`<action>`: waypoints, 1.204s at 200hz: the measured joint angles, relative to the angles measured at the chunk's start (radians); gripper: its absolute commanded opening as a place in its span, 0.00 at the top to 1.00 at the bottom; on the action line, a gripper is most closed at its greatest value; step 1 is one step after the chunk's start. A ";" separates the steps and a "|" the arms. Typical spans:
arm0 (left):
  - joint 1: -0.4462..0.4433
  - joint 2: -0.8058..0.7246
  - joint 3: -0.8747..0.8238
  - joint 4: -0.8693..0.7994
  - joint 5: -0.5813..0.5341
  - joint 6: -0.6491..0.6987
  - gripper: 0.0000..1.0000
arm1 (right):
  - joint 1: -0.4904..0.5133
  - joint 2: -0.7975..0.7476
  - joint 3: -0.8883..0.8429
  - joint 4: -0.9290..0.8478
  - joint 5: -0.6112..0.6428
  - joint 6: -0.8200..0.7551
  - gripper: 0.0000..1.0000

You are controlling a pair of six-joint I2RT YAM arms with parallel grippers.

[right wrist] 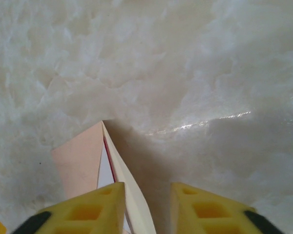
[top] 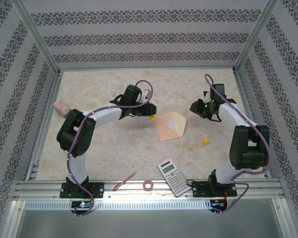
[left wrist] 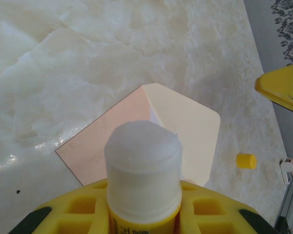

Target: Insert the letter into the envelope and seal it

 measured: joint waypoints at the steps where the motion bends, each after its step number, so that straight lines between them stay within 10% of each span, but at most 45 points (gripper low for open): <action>1: 0.000 0.001 0.000 0.000 0.000 -0.001 0.91 | 0.000 0.000 0.000 0.000 0.000 0.000 0.80; 39: 0.000 0.022 0.000 0.003 -0.007 -0.024 0.92 | 0.000 0.020 0.000 -0.011 0.008 -0.020 1.00; 241: 0.000 0.157 0.058 0.068 0.101 -0.177 0.95 | 0.001 0.076 -0.032 -0.003 -0.002 -0.037 1.00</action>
